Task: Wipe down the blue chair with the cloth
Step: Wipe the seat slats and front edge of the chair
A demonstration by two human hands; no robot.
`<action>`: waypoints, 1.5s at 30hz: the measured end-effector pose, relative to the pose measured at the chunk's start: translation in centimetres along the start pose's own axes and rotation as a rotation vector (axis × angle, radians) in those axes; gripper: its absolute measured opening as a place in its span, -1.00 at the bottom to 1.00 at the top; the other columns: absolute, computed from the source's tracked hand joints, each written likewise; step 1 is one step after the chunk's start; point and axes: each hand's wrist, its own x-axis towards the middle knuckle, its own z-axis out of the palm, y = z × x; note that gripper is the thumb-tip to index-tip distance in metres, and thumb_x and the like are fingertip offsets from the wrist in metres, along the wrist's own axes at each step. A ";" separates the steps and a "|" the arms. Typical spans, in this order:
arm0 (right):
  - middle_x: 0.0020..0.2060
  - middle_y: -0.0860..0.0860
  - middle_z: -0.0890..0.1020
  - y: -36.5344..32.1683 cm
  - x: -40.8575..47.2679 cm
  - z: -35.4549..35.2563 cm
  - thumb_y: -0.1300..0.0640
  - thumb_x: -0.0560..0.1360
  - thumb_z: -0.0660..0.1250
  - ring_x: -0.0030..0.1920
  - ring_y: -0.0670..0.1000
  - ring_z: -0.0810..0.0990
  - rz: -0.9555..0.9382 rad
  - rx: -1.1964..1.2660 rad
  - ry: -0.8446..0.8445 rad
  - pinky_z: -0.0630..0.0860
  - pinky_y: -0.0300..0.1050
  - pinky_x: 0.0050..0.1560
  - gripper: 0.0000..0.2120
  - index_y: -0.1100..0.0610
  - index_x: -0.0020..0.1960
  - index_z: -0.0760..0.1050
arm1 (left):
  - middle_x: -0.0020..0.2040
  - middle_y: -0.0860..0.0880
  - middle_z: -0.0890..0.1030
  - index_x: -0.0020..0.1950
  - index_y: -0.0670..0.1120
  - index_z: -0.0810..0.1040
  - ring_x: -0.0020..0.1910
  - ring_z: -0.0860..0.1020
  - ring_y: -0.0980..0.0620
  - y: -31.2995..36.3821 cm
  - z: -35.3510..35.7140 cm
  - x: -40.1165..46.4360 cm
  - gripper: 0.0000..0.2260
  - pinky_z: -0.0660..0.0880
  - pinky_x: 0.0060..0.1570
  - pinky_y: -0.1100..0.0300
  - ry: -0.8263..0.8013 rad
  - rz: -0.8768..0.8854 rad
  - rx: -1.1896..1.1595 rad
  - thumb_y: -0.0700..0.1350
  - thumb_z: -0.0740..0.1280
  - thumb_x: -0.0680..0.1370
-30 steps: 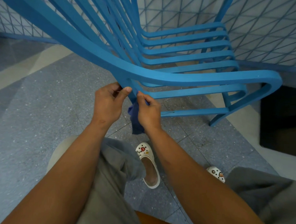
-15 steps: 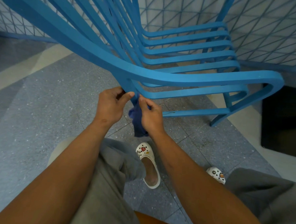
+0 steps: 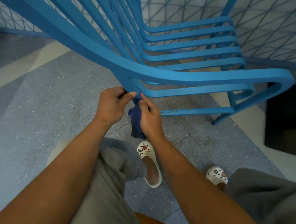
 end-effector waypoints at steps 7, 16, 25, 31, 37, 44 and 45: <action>-0.02 0.14 0.52 2.7 0.2 -0.7 0.10 0.72 0.13 -0.15 -0.15 0.49 -0.035 -0.249 -0.064 0.38 -0.39 -0.15 -0.56 -0.05 0.59 0.29 | -0.28 0.13 0.65 0.04 -0.07 0.71 -0.24 0.63 0.07 -0.2 0.2 0.3 -0.90 0.54 -0.25 0.25 -0.026 -0.020 0.025 -0.09 0.42 0.59; -0.01 0.04 0.50 3.3 0.1 0.4 0.01 0.71 0.12 -0.04 -0.20 0.50 -0.132 -0.175 -0.014 0.41 -0.43 -0.02 -0.54 -0.21 0.59 0.19 | -0.32 0.25 0.59 -0.03 -0.08 0.70 -0.30 0.59 0.30 -1.3 1.0 0.6 -0.87 0.49 -0.26 0.40 -0.048 -0.053 0.089 -0.04 0.43 0.59; 0.14 0.15 0.52 6.3 0.9 -1.7 0.09 0.73 0.09 0.13 0.02 0.54 0.038 -0.337 -0.136 0.46 -0.12 0.09 -0.55 -0.01 0.62 0.22 | -0.15 -0.05 0.72 0.06 -0.12 0.72 -0.18 0.68 -0.04 -1.6 1.8 0.8 -0.76 0.61 -0.08 -0.06 -0.086 -0.106 0.147 0.04 0.43 0.57; -0.03 0.02 0.51 4.8 0.5 0.1 0.00 0.70 0.13 0.00 -0.19 0.51 -0.176 -0.182 0.005 0.41 -0.41 0.04 -0.55 -0.16 0.58 0.23 | -0.16 -0.03 0.73 0.02 -0.14 0.73 -0.19 0.68 0.03 -1.7 1.9 0.8 -0.79 0.59 -0.13 0.13 -0.109 -0.092 0.141 0.00 0.42 0.59; 0.06 0.22 0.57 5.5 1.4 -1.1 0.13 0.71 0.19 -0.03 -0.05 0.53 0.038 -0.200 -0.008 0.46 -0.21 0.00 -0.60 0.05 0.53 0.39 | -0.40 0.19 0.53 -0.09 -0.15 0.70 -0.41 0.53 0.29 -1.8 2.1 0.9 -0.78 0.37 -0.39 0.41 -0.105 -0.094 0.187 -0.01 0.42 0.59; -0.01 0.06 0.60 4.0 0.8 -0.4 0.09 0.67 0.27 0.00 -0.13 0.56 -0.089 -0.107 0.071 0.46 -0.38 0.00 -0.65 0.00 0.45 0.50 | -0.22 -0.01 0.70 -0.02 -0.14 0.72 -0.28 0.62 0.16 -2.0 2.1 1.2 -0.75 0.50 -0.25 0.33 -0.105 -0.076 0.202 0.04 0.41 0.59; 0.00 0.07 0.60 4.2 0.8 -0.5 0.10 0.67 0.27 0.01 -0.12 0.57 -0.066 -0.108 0.074 0.47 -0.36 0.01 -0.65 0.02 0.45 0.50 | -0.29 0.02 0.66 -0.06 -0.14 0.71 -0.33 0.59 0.17 -2.0 2.1 1.3 -0.74 0.44 -0.32 0.38 -0.107 -0.081 0.210 0.04 0.41 0.59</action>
